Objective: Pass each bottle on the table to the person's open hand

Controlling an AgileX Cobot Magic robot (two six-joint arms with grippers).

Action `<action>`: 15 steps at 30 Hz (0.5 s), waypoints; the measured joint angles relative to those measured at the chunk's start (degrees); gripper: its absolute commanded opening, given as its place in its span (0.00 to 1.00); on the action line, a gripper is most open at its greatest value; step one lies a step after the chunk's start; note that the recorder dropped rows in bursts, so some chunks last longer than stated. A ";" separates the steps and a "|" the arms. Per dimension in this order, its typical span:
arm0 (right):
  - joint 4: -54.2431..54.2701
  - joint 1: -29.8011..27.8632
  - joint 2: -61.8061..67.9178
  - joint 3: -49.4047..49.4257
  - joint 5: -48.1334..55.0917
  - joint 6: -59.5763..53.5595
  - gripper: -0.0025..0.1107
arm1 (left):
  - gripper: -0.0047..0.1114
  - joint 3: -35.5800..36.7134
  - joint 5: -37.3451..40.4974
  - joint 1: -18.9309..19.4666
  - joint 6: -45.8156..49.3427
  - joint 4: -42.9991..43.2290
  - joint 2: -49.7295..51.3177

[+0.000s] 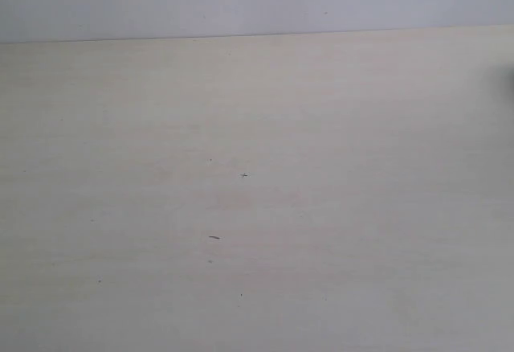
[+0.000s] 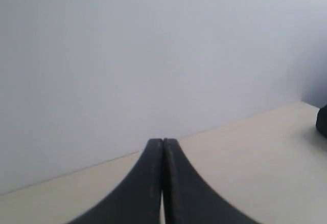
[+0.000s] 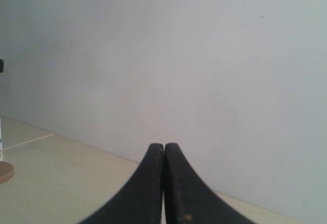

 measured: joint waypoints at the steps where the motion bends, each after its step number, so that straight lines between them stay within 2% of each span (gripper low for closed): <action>1: 0.00 0.00 0.00 0.00 0.00 0.00 0.02 | 0.04 0.00 0.00 0.00 0.00 -0.11 -1.47; 12: 0.00 0.00 0.00 0.00 0.00 -0.05 0.02 | 0.04 0.00 0.00 0.00 0.00 -0.11 -4.27; 15: 0.09 0.00 0.00 0.00 0.00 -0.05 0.02 | 0.04 0.00 1.32 2.24 0.00 -0.33 -5.00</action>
